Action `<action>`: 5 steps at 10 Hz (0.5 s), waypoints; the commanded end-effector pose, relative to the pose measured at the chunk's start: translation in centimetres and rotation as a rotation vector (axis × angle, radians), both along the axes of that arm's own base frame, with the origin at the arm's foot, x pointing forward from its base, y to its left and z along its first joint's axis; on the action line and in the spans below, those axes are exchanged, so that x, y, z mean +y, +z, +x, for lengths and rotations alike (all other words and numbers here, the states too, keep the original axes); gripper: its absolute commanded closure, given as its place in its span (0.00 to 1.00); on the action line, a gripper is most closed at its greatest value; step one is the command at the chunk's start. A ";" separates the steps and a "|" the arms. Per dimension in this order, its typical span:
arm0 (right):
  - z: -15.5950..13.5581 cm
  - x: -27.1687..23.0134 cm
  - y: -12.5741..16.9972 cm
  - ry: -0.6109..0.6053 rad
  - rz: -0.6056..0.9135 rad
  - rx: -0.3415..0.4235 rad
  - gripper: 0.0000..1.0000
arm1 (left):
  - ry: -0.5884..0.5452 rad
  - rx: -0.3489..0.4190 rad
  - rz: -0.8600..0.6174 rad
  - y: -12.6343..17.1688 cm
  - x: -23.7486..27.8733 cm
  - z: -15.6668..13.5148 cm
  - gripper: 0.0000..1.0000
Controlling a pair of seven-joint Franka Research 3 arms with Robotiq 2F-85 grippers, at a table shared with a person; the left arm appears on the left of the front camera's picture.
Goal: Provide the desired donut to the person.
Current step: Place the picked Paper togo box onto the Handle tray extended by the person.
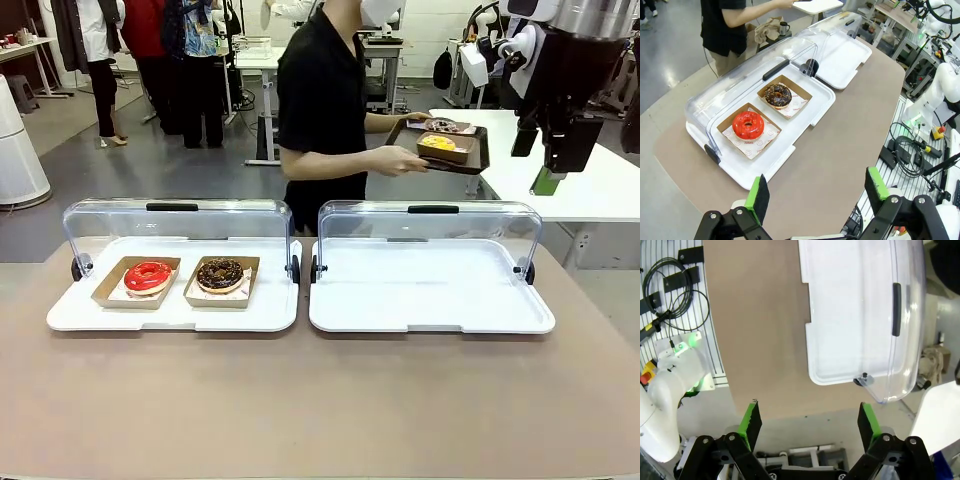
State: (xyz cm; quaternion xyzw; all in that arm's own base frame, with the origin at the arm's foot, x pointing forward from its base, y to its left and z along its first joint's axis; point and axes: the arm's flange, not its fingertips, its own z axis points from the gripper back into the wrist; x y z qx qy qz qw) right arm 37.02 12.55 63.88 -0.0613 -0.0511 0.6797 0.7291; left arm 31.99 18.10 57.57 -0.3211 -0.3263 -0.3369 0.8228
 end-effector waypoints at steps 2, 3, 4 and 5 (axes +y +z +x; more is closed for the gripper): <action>-0.2 -0.1 0.0 0.006 0.023 0.015 0.00 | -0.011 -0.024 -0.018 0.0 0.0 -0.1 0.00; -0.2 -0.1 0.0 0.006 0.023 0.015 0.00 | -0.011 -0.024 -0.018 0.0 0.0 -0.1 0.00; -0.2 -0.1 0.0 0.006 0.023 0.015 0.00 | -0.011 -0.024 -0.018 0.0 0.0 -0.1 0.00; 0.0 0.0 0.0 0.001 0.000 0.000 0.00 | -0.011 -0.024 -0.018 0.0 0.0 -0.1 0.00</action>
